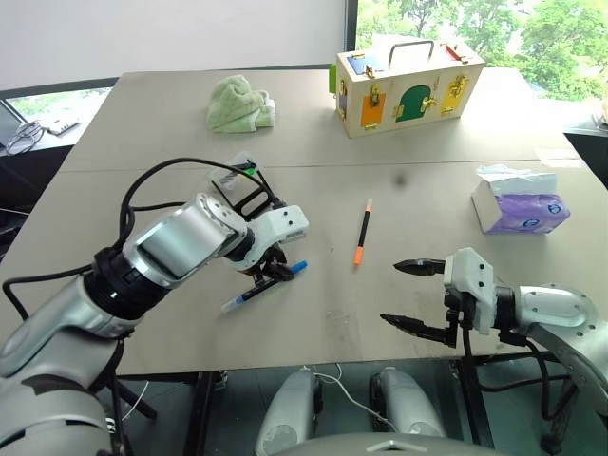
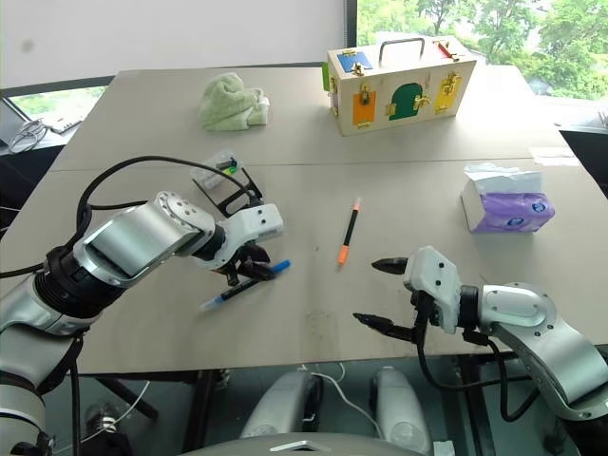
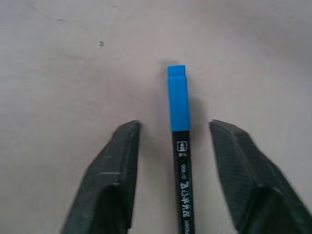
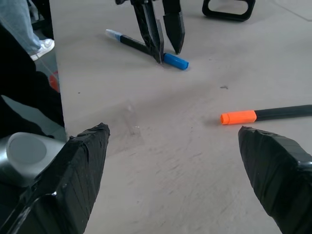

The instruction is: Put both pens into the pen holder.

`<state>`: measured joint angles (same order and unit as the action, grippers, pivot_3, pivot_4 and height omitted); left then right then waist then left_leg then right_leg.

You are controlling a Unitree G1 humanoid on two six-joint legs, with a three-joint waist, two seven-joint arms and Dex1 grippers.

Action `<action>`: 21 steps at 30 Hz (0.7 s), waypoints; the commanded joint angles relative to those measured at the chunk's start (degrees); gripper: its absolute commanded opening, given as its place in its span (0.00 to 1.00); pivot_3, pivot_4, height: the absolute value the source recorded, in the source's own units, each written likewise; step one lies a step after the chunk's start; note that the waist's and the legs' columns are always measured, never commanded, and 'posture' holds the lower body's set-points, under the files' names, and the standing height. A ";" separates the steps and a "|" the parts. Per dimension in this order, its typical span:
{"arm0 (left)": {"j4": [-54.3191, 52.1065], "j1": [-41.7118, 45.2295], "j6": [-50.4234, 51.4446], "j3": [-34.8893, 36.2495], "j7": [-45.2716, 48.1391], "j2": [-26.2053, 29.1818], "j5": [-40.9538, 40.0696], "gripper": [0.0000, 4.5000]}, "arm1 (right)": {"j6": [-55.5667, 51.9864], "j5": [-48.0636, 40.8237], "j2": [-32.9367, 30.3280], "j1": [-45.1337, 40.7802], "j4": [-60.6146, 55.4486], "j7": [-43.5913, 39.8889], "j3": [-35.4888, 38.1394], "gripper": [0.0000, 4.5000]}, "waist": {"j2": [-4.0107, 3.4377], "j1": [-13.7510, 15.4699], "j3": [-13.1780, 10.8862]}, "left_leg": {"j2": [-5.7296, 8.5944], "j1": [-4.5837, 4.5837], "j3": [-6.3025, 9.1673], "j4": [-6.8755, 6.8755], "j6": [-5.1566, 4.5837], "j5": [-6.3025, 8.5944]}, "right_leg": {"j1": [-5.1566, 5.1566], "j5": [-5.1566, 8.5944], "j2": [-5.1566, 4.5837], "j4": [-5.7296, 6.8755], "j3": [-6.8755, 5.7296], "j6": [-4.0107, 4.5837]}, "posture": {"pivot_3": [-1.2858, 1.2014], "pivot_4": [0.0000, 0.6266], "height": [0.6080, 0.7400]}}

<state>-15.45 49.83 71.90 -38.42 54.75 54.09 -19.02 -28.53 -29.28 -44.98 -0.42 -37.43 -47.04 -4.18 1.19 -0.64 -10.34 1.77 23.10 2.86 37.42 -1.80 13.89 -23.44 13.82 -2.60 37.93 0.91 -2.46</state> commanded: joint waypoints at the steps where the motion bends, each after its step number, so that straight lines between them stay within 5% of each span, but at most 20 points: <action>1: -0.72 -1.03 -1.64 -4.25 3.90 -0.31 0.68 0.07 | -0.28 -0.13 0.33 1.29 -4.07 2.25 2.72 1.00 | 0.01 0.02 0.02 | 0.00 -0.02 0.00 0.00 0.00 0.00 | 0.02 0.00 0.00 0.00 0.00 0.00 | 0.52 0.24 1.00; 5: -1.44 -2.20 -1.57 1.25 6.45 -1.24 -2.40 0.02 | -0.95 0.41 0.16 1.85 -4.93 3.60 2.83 1.00 | 0.00 0.02 0.03 | 0.00 -0.02 0.00 0.00 0.00 0.00 | 0.03 0.00 -0.01 0.00 0.00 0.00 | 0.52 0.24 1.00; 8: 1.23 -0.11 7.52 18.18 7.61 -5.69 -11.83 0.02 | -1.44 -0.59 0.22 2.02 -5.66 4.00 3.84 1.00 | 0.03 0.09 -0.01 | 0.00 0.04 0.03 0.04 0.00 0.00 | 0.00 0.00 -0.03 0.00 -0.04 0.00 | 0.52 0.24 1.00; 12: 10.05 5.66 10.59 41.93 -2.05 -15.44 -14.74 0.02 | -0.87 -3.04 2.45 -0.62 -5.30 5.17 6.02 1.00 | 0.06 0.07 -0.08 | -0.09 0.79 0.67 0.82 0.01 0.00 | -0.26 0.00 0.21 0.06 -0.57 0.00 | 0.52 0.24 1.00; 15: 7.84 5.89 -6.64 53.04 -14.54 -23.24 -10.72 0.02 | -0.56 -6.24 6.18 -5.59 -4.25 7.24 7.99 1.00 | -0.02 -0.23 -0.03 | -0.08 0.62 0.58 0.86 0.01 0.00 | -0.13 -0.02 0.09 0.09 -0.59 -0.01 | 0.52 0.24 1.00; 21: 0.94 -3.11 -41.16 48.62 -22.56 -26.00 3.77 0.02 | -3.69 -11.03 7.72 -14.36 -0.88 7.61 9.45 1.00 | -0.01 0.33 -0.03 | -0.02 0.62 0.53 0.82 0.31 -0.16 | -0.14 -0.09 -0.27 0.08 -0.27 -0.01 | 0.52 0.24 1.00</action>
<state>-11.19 47.26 39.50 11.54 32.60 27.26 -18.65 -31.75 -38.73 -37.16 -13.96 -38.04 -39.49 3.55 1.17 -0.31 -10.37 1.78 23.72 3.39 38.20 -1.48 13.73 -23.58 13.72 -2.93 38.01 0.65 -2.46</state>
